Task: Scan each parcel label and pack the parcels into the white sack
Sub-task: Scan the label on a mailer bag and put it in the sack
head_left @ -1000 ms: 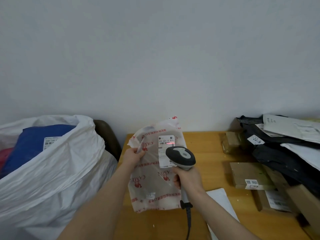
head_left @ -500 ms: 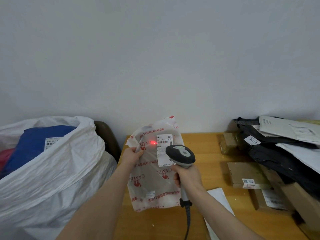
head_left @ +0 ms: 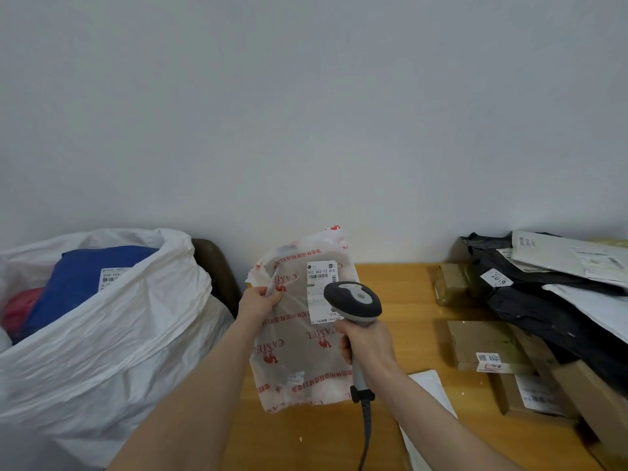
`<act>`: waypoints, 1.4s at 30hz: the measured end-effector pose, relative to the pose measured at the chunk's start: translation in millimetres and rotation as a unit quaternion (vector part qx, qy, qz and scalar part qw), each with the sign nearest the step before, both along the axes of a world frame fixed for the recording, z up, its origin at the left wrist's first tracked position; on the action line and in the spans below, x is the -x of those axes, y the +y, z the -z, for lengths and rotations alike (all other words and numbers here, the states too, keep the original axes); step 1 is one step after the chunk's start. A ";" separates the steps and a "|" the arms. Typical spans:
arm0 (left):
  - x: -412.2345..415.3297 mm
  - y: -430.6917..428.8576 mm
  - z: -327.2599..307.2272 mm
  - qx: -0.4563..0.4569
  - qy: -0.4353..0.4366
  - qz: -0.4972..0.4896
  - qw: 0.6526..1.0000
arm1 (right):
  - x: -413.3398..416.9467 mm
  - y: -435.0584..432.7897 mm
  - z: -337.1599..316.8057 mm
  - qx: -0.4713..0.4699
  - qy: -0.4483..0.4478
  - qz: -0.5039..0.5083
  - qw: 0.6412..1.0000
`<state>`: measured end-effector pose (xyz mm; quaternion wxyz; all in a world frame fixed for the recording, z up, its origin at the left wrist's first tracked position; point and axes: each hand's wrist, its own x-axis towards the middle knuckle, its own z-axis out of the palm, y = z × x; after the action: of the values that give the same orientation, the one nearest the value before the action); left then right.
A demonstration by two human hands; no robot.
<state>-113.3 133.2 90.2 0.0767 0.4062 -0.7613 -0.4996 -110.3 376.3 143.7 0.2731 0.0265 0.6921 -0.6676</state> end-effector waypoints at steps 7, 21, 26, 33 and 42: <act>-8.0 2.6 -26.7 0.010 0.024 -0.012 1.000 | 9.6 -10.3 -6.5 0.034 0.027 -0.028 0.999; -90.5 -178.3 -224.4 0.226 0.241 -0.192 0.924 | -2.7 -220.3 -92.9 0.127 0.072 -0.115 0.983; -146.0 -283.5 -266.9 0.361 0.231 -0.257 0.866 | -32.5 -323.7 -90.4 0.125 0.033 -0.115 0.985; -175.7 -396.1 -203.6 0.379 0.009 -0.120 0.917 | -54.5 -409.1 -71.3 0.083 0.000 -0.065 0.994; -139.5 -381.5 -66.0 0.438 -0.311 0.171 0.826 | -52.2 -419.7 -32.8 0.032 -0.018 -0.016 0.999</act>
<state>26.1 -248.3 156.2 -0.0804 0.3273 -0.9409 0.0336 -58.1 -43.4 176.6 0.2971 0.0193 0.6657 -0.6842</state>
